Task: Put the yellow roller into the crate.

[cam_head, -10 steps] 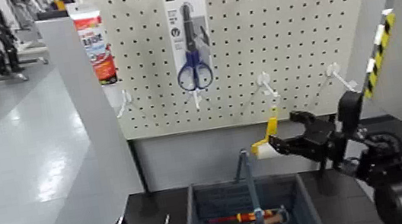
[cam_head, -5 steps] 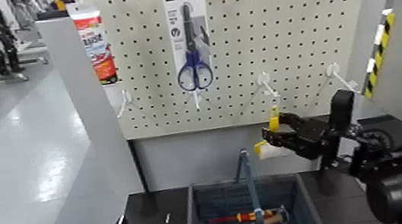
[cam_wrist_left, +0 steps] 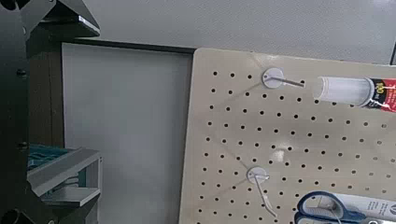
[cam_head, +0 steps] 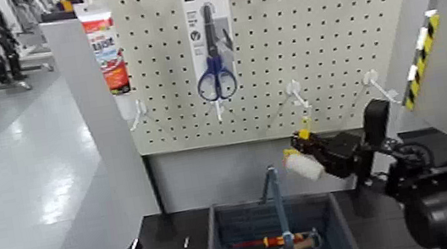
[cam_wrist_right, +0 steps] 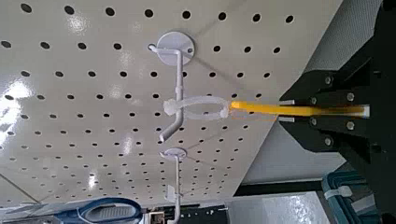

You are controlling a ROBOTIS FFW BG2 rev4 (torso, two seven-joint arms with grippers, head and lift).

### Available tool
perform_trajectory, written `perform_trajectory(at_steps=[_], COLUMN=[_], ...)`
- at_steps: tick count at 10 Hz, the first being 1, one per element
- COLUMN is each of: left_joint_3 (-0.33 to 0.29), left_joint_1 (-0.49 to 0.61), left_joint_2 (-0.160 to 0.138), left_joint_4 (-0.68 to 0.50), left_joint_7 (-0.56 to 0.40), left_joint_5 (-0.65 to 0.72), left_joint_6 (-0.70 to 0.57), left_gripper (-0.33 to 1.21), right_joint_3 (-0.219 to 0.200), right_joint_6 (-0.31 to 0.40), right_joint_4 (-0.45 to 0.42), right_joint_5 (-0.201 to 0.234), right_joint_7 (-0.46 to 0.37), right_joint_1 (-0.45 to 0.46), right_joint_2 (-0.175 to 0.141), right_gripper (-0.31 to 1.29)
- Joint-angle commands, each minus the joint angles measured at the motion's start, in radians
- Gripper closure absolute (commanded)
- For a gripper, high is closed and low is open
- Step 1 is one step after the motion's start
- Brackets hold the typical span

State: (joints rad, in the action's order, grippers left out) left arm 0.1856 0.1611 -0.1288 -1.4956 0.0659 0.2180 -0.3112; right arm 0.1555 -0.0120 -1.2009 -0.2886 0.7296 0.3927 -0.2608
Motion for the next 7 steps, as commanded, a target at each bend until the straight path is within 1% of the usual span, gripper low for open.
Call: perform_trajectory(at_steps=[1,3,5,7], left_joint_3=[0.0,-0.001,-0.003,-0.003], left_joint_1=[0.0,0.0,0.001,0.003], left_joint_2=[0.0,0.0,0.0,0.0], left_joint_4=[0.0,0.0,-0.002,-0.002], left_joint_7=[0.0,0.0,0.0,0.0], left_joint_5=[0.0,0.0,0.0,0.0], left_joint_6=[0.0,0.0,-0.002,-0.003], left_gripper=[0.11,0.11,0.11,0.11], right_joint_3=[0.001,-0.007,-0.024,-0.056], right_joint_6=[0.0,0.001,-0.017,-0.037], right_joint_4=[-0.005,-0.014,-0.066,-0.138], right_joint_5=[-0.018,-0.023,-0.018,-0.012], right_joint_7=[0.01,0.016,0.027,0.036], right_joint_1=[-0.002,-0.009,-0.035,-0.078], right_joint_2=[0.0,0.003,0.009,0.02], right_gripper=[1.24,1.24,1.24,1.24])
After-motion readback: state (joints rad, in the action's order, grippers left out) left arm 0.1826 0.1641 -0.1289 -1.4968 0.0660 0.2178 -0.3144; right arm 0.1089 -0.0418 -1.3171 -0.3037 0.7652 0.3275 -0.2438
